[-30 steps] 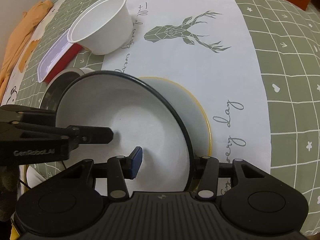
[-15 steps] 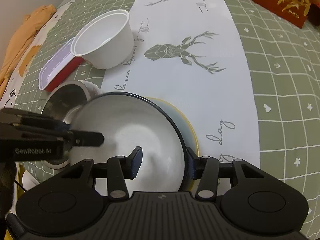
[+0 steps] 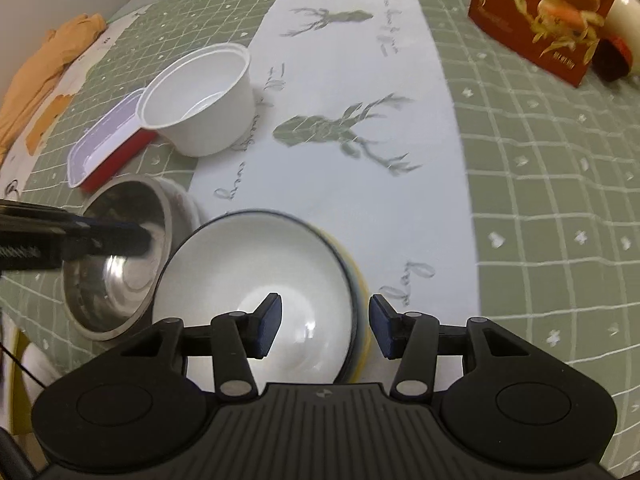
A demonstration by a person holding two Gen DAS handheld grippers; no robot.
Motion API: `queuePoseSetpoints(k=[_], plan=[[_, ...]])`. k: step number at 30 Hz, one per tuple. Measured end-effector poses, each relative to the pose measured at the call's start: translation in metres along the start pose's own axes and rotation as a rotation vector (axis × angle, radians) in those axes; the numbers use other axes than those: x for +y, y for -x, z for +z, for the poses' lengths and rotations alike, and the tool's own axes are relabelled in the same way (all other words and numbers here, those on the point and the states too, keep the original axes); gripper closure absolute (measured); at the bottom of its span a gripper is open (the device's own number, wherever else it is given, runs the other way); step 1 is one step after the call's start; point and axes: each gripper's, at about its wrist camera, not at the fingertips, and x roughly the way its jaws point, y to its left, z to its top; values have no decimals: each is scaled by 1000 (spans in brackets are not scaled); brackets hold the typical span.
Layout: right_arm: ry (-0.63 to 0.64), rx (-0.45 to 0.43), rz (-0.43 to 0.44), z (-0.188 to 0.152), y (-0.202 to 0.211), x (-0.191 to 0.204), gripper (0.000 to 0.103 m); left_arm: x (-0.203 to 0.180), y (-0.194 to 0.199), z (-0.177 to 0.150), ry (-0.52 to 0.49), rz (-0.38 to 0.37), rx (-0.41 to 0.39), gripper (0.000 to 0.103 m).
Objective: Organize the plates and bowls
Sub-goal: 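Move both grippers to the white plastic bowl and grip its rim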
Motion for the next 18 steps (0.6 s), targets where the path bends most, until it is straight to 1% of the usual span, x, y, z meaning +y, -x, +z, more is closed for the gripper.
queuePoseSetpoints(k=[2,4,6,7,8,10,12,13,15,16,18], plan=[[14,-23,-35,7,7,4,54,24,10,5,70,14,-92,83],[40,-52,-70,18,15,11,51,57,19,12,182,31,-202,83],[69,-103,-113,33,23,22,42,86,23,20,279,60,-284,82],[79,-131,-137,42,27,28,36,100,23,25,314,74,-309,82],[85,-153,-154,52,29,34,33,111,22,31,343,76,-322,82],[85,-168,-162,75,28,45,32,127,16,41,368,45,-327,82],[79,-157,-138,96,20,56,28,133,7,52,368,32,-306,82],[69,-146,-119,108,15,62,25,134,1,57,362,28,-290,82],[43,-127,-90,126,1,72,23,135,-9,64,339,13,-262,82],[28,-119,-73,134,-7,77,23,134,-15,68,323,26,-251,82],[4,-115,-23,145,-26,85,23,136,-30,75,295,94,-230,82]])
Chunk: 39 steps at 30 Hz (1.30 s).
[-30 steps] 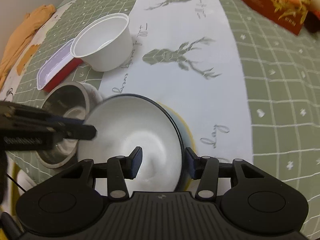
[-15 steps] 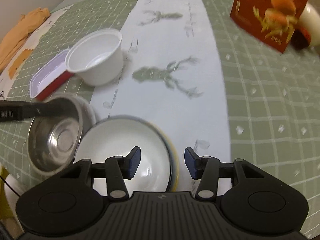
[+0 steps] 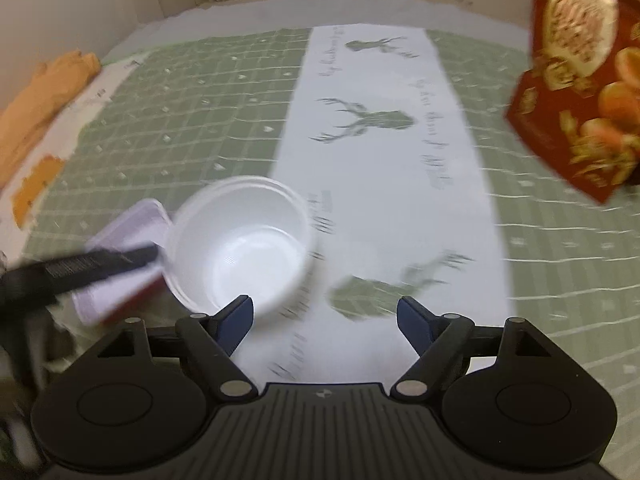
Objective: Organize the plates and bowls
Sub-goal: 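Move both grippers to the white plastic bowl and grip its rim, then carry the white plastic bowl and lower it into the blue bowl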
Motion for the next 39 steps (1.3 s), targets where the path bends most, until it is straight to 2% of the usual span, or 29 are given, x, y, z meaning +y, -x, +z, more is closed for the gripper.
queuePoseSetpoints(k=[3,9,10,13,14,19,25,28,33,39], plan=[[-24,62,28,11,-43,15,23,2,-18,4,-12,51,16,78],[-115,151,26,20,-113,20,25,2,-44,5,-5,44,63,77],[-141,171,30,20,-122,18,30,0,-49,5,-13,42,76,77],[-193,253,80,14,-139,10,56,-5,-55,1,-24,36,115,78],[-201,267,103,12,-138,8,58,-9,-51,-1,-32,38,121,78],[-183,193,138,4,-94,-1,59,-43,-4,-3,-84,-6,70,78],[-135,46,148,-10,9,-19,59,-107,70,-24,-169,-72,33,78],[-115,14,137,-30,51,-31,59,-130,93,-47,-217,-92,40,78],[-61,36,107,-69,91,-46,58,-161,107,-81,-293,-104,88,78],[-42,145,88,-108,95,-56,58,-169,101,-107,-320,-75,208,77]])
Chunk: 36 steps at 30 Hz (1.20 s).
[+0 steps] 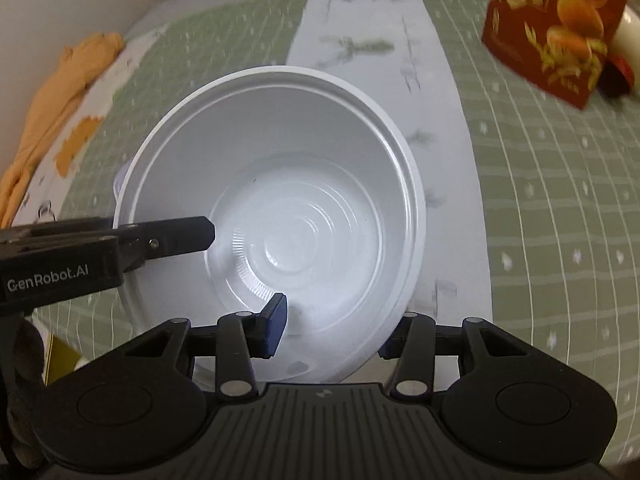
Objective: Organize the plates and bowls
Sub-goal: 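Carry the white plastic bowl and lower it into the blue bowl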
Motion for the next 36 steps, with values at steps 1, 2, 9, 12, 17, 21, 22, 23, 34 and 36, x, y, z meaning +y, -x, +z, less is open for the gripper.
queuePoseSetpoints(k=[1,2,9,12,17,21,22,23,34,36], plan=[[1,12,1,-7,0,-1,58,-1,-2,-4,-3,2,18,77],[6,18,0,-11,-1,-2,58,-1,-3,-7,-3,4,33,77],[7,47,15,-24,-11,-5,58,-1,-12,-26,-24,44,82,77],[11,68,10,-27,-20,-5,58,-3,-17,-33,-46,62,98,77],[3,92,-1,-35,-30,-9,58,-5,-21,-39,-56,57,117,76],[-3,105,-9,-39,-35,-10,58,-4,-24,-41,-57,54,124,76],[-3,107,-12,-40,-36,-10,58,-4,-25,-41,-55,54,125,77],[-3,109,-14,-40,-37,-11,59,-3,-27,-41,-54,55,126,77],[-19,102,-27,-38,-45,-13,59,16,-36,-37,20,56,114,79],[-27,93,-29,-36,-45,-15,59,19,-37,-35,31,60,101,79]])
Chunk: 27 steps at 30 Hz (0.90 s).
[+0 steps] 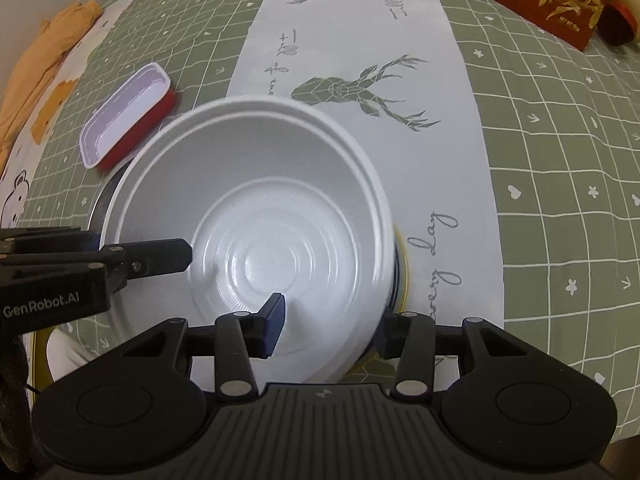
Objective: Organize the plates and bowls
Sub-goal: 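Carry the white plastic bowl and lower it into the blue bowl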
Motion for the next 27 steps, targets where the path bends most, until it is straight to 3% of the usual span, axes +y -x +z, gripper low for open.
queuePoseSetpoints(k=[9,19,27], plan=[[-20,-10,-7,3,-2,-4,59,-1,-13,1,-7,-11,30,79],[47,-59,-117,8,3,8,59,-6,-18,7,-58,4,40,83],[7,-96,-94,13,14,0,59,1,-3,14,-39,28,-17,83]])
